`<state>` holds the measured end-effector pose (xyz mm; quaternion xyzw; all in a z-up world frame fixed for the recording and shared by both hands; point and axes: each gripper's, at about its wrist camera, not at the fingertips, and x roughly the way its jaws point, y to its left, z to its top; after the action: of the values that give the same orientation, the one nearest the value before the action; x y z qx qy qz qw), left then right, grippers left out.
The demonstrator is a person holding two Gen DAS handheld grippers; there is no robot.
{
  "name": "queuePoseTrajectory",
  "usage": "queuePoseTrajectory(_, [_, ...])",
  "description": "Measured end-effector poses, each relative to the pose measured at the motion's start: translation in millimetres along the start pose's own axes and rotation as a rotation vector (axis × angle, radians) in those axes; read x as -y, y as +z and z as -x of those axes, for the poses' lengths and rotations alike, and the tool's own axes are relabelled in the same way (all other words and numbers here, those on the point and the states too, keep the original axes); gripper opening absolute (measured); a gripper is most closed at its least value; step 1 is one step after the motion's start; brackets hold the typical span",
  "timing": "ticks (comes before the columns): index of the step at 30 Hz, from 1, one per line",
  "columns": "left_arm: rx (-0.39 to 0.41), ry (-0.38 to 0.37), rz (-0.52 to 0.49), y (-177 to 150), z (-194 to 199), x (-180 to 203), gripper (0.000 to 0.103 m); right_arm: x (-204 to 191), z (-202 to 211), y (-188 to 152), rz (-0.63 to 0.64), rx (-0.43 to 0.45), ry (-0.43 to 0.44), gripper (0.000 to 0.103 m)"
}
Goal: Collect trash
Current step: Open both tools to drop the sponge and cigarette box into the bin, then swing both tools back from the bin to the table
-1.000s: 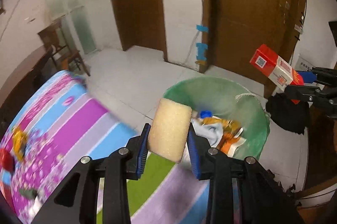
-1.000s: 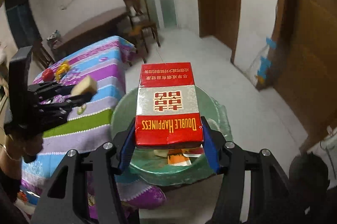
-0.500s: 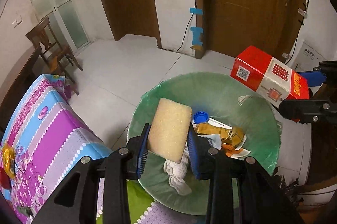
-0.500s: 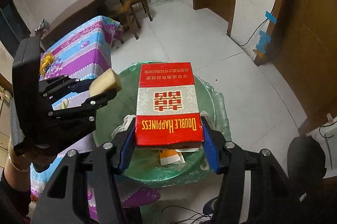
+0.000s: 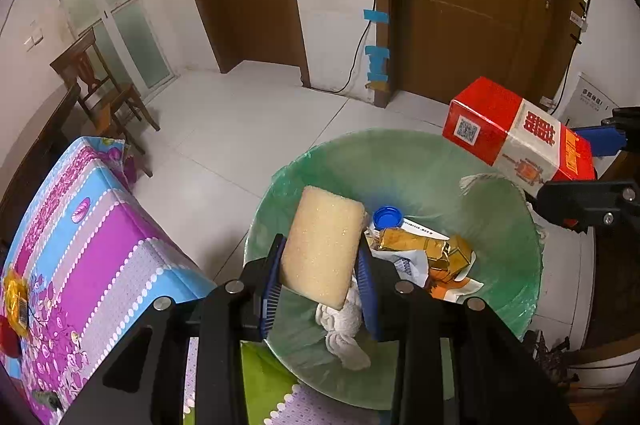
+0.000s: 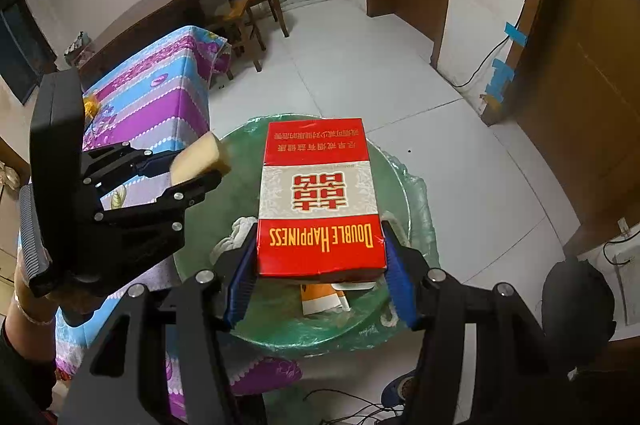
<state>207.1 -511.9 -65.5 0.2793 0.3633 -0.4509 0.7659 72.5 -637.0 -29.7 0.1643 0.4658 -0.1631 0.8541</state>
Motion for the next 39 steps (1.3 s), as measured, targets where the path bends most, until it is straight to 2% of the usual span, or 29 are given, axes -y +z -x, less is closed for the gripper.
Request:
queuePoseTrajectory(2, [0.001,-0.008,-0.004,0,0,1,0.035,0,-1,2,0.009,0.006,0.000,0.056])
queuePoseTrajectory(3, [-0.004,-0.008,-0.004,0,0,1,0.037,-1,-3,2,0.012,0.004,-0.005,0.067])
queuePoseTrajectory(4, [-0.016,-0.006,0.004,0,-2,-1,0.045,1,-4,2,0.010,0.013,-0.018,0.074])
queuePoseTrajectory(6, [-0.018,-0.012,0.017,0,-3,-2,0.048,3,-4,2,0.006,0.023,-0.028,0.075])
queuePoseTrajectory(18, [0.005,0.037,0.019,-10,7,-8,0.048,2,4,-1,0.014,0.050,-0.047,0.075])
queuePoseTrajectory(21, [0.021,0.056,0.038,-19,18,-13,0.048,-8,10,-3,0.041,0.100,-0.079,0.075])
queuePoseTrajectory(23, [0.057,0.061,0.070,-33,32,-22,0.055,-21,21,-7,0.074,0.207,-0.098,0.075])
queuePoseTrajectory(24, [0.080,0.073,0.089,-46,41,-30,0.062,-25,25,-9,0.085,0.246,-0.092,0.075])
queuePoseTrajectory(26, [0.110,0.087,0.113,-67,54,-43,0.063,-39,33,-15,0.102,0.365,-0.064,0.077])
queuePoseTrajectory(28, [0.127,0.093,0.141,-93,70,-61,0.064,-53,35,-20,0.108,0.451,-0.039,0.083])
queuePoseTrajectory(30, [0.141,0.106,0.172,-124,89,-84,0.065,-68,33,-23,0.116,0.528,0.004,0.084])
queuePoseTrajectory(32, [0.149,0.115,0.200,-151,106,-106,0.066,-84,25,-22,0.133,0.558,0.055,0.086])
queuePoseTrajectory(36, [0.159,0.094,0.268,-208,147,-163,0.069,-114,7,-14,0.163,0.546,0.141,0.086])
queuePoseTrajectory(39, [0.169,0.098,0.254,-256,180,-212,0.070,-132,-5,-6,0.187,0.526,0.193,0.087])
